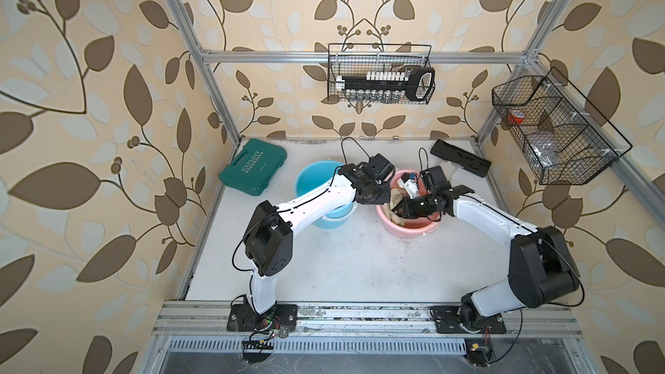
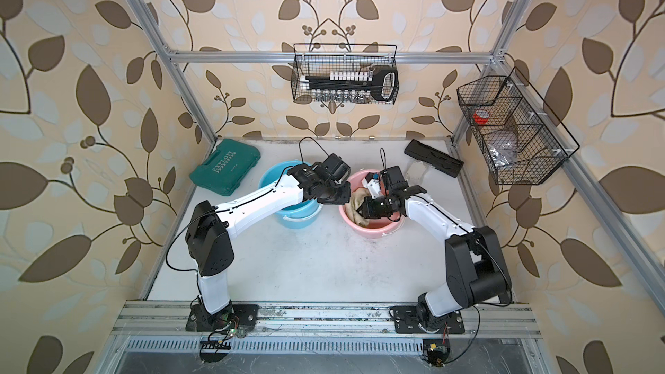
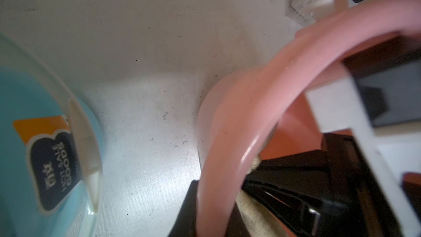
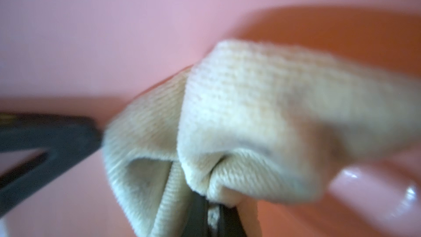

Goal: Wipe the inside of the bucket with a cloth
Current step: Wipe the dirt from the inside of the bucket.

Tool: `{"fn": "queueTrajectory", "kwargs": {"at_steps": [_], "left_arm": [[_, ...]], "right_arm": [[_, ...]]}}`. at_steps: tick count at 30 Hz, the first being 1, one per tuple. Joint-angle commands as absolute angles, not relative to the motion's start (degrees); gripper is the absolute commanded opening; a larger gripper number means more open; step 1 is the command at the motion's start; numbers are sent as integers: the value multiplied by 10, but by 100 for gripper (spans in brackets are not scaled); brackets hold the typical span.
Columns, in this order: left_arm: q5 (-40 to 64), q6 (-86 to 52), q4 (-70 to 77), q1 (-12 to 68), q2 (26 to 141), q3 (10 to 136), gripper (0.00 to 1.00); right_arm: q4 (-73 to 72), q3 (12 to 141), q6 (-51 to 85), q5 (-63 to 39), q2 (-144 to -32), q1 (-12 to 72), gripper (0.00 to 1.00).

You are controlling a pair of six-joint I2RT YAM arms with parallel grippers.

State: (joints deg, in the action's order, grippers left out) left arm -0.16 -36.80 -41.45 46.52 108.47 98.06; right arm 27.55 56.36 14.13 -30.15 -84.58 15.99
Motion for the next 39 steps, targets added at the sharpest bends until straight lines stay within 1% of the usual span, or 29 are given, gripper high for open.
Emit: {"fn": "queueTrajectory", "kwargs": {"at_steps": [1,7,12,15,17,22,29,35,39], "left_arm": [[-14,-352,-420,467,1065,975,0],[-12,-349,-422,467,1064,981,0],[-15,-349,-425,467,1064,989,0],[-21,-351,-435,467,1064,1000,0],[-28,-353,-443,467,1064,1007,0],[-36,-357,-444,467,1057,1007,0],[-23,-341,-418,468,1041,973,0],[-24,-346,-403,472,1012,936,0],[-24,-355,-399,472,1000,912,0]], "right_arm": [[294,563,135,-238,-798,158,0],[349,574,133,-15,-745,185,0],[403,593,131,146,-765,247,0],[429,604,142,230,-794,286,0],[440,609,150,267,-814,301,0],[439,615,157,288,-843,303,0],[483,691,175,331,-947,299,0],[465,719,206,270,-1003,259,0],[455,736,221,250,-1028,249,0]]}}
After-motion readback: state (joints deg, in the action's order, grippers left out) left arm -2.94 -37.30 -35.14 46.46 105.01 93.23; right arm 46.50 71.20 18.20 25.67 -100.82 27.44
